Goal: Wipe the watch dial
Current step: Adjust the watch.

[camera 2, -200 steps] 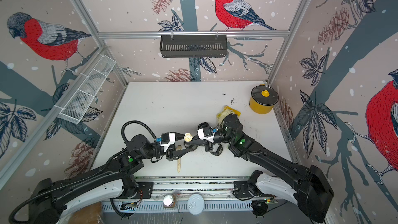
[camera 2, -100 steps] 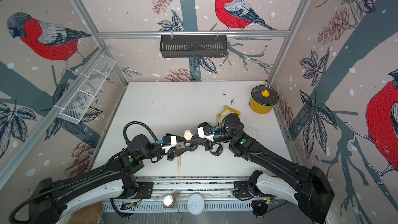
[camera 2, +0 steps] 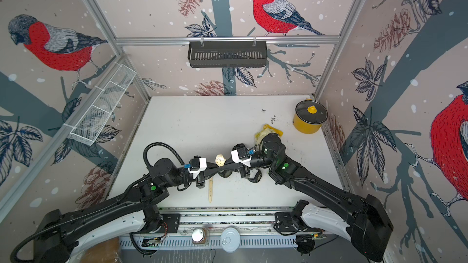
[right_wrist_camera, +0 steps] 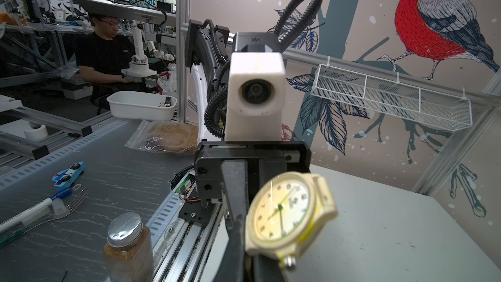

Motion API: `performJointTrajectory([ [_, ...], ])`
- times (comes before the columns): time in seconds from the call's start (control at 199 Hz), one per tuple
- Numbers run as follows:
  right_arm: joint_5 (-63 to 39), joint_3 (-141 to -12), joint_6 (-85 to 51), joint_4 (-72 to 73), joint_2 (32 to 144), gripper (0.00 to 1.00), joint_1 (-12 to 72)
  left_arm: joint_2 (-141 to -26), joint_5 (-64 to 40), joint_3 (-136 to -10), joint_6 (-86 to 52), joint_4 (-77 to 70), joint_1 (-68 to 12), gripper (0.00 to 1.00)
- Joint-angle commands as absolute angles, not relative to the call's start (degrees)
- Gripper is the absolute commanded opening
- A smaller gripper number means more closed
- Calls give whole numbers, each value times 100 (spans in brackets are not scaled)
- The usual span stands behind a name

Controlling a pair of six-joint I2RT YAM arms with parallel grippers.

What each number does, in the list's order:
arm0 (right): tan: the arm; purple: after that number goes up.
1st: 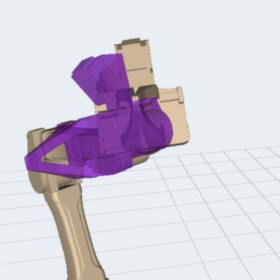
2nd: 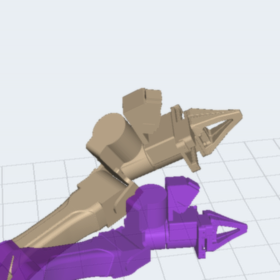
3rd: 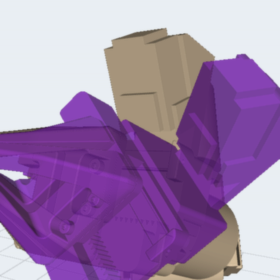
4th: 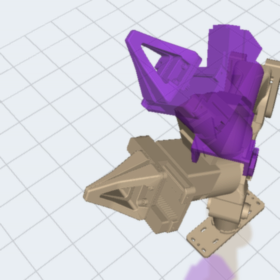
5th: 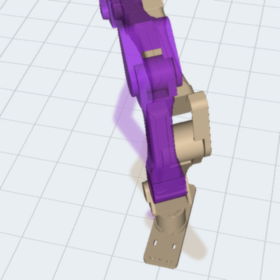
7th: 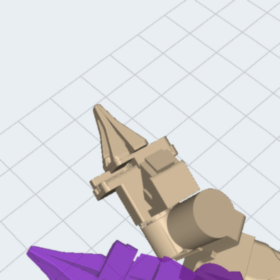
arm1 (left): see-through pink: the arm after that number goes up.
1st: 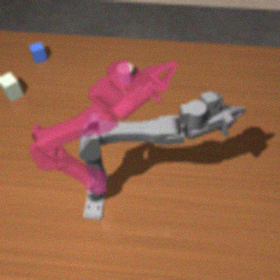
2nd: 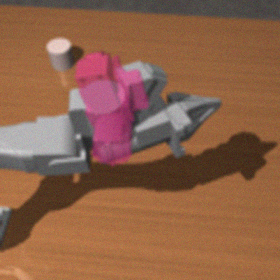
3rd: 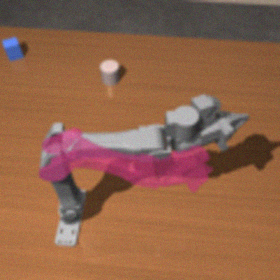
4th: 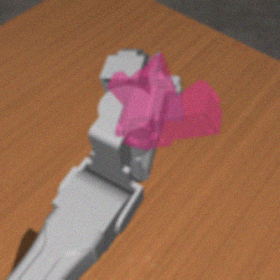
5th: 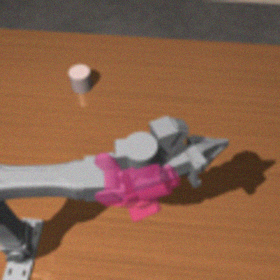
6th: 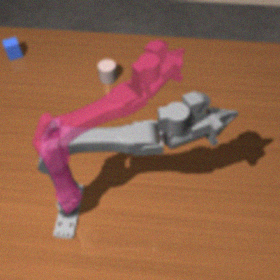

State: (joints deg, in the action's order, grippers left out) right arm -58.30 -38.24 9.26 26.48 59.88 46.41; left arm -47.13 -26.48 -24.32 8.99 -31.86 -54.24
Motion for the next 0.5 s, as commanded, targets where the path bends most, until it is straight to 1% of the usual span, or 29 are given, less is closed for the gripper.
performJointTrajectory([
  [0.0,-5845,-3837,949,2690,5963,11,4664,-4761,-2707,-2448,1128,-3325,-5425,4],
  [0.085,-5851,-3822,948,2664,5944,16,4682,-4774,-2717,-2445,1233,-3290,-5425,0],
  [0.216,-5823,-3805,904,2620,5890,23,4684,-4751,-2652,-2425,1525,-3202,-5432,0],
  [0.296,-5734,-3822,948,2439,5846,29,4693,-4693,-2517,-2418,1538,-3142,-5431,0],
  [0.496,-5094,-3819,1438,1455,5505,32,4628,-4485,-2351,-2263,1587,-3229,-5429,0],
])
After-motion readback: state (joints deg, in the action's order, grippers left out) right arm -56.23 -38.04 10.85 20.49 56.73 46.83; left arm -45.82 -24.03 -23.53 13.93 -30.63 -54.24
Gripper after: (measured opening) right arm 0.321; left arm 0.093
